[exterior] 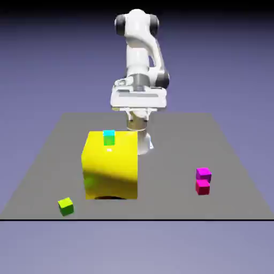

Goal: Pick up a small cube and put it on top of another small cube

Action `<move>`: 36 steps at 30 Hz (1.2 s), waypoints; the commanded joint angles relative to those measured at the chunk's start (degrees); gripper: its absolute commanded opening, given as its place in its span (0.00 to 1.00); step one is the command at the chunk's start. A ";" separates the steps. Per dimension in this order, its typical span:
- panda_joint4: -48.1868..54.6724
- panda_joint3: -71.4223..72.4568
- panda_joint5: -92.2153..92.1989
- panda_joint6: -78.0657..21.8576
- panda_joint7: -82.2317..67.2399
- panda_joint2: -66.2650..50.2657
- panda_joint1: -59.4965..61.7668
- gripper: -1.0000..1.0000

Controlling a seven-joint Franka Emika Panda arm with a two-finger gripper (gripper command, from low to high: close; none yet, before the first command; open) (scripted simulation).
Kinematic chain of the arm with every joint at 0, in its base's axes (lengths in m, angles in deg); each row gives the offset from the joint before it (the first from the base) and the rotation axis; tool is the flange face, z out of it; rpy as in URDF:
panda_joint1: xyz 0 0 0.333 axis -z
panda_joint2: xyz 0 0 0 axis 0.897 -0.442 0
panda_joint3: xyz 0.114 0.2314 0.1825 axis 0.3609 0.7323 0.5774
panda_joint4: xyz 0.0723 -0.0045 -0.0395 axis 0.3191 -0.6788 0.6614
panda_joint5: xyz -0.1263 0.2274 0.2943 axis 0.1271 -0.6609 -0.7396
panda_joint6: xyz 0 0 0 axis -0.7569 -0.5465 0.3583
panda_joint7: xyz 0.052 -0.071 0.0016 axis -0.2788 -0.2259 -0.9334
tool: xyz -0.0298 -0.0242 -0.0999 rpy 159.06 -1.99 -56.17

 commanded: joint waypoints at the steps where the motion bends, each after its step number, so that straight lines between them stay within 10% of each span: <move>1: 1.27 0.28 -2.35 -1.95 0.51 -2.04 1.66 0.50; 27: 42.75 13.84 -64.50 -65.67 -4.97 -47.97 50.38 0.50; 36: 43.81 10.29 -78.42 -67.24 13.79 -66.66 56.31 0.50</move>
